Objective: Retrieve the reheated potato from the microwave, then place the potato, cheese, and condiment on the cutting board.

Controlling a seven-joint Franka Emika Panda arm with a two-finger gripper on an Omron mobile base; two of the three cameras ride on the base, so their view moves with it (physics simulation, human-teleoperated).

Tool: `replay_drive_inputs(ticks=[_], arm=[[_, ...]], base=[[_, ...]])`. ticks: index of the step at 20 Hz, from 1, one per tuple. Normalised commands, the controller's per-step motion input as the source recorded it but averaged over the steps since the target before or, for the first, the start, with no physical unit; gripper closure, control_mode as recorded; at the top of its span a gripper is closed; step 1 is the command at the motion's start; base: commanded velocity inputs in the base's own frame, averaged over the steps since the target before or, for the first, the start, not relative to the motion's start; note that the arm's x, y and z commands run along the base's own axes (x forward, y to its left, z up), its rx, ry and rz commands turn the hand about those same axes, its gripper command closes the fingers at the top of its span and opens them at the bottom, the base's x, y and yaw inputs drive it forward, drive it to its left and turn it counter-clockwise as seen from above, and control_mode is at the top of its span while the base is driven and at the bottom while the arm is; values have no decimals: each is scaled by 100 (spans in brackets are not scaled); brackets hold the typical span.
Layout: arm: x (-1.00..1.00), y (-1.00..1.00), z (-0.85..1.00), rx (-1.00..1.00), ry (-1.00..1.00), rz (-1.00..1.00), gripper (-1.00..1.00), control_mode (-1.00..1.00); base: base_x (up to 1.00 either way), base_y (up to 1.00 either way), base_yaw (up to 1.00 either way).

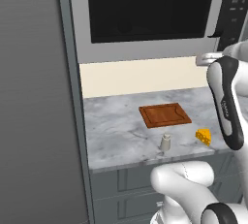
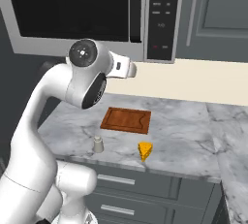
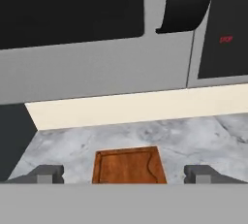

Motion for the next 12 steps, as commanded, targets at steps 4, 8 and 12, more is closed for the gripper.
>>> replay_drive_inputs(ticks=[4, 8, 12], arm=[[35, -30, 44, -4, -21, -8, -100, -100], [43, -30, 50, -7, -9, -9, -100, -100], [39, -27, 51, -5, -1, -7, -100, -100]], base=[[0, 0, 0], [0, 0, 0], [0, 0, 0]])
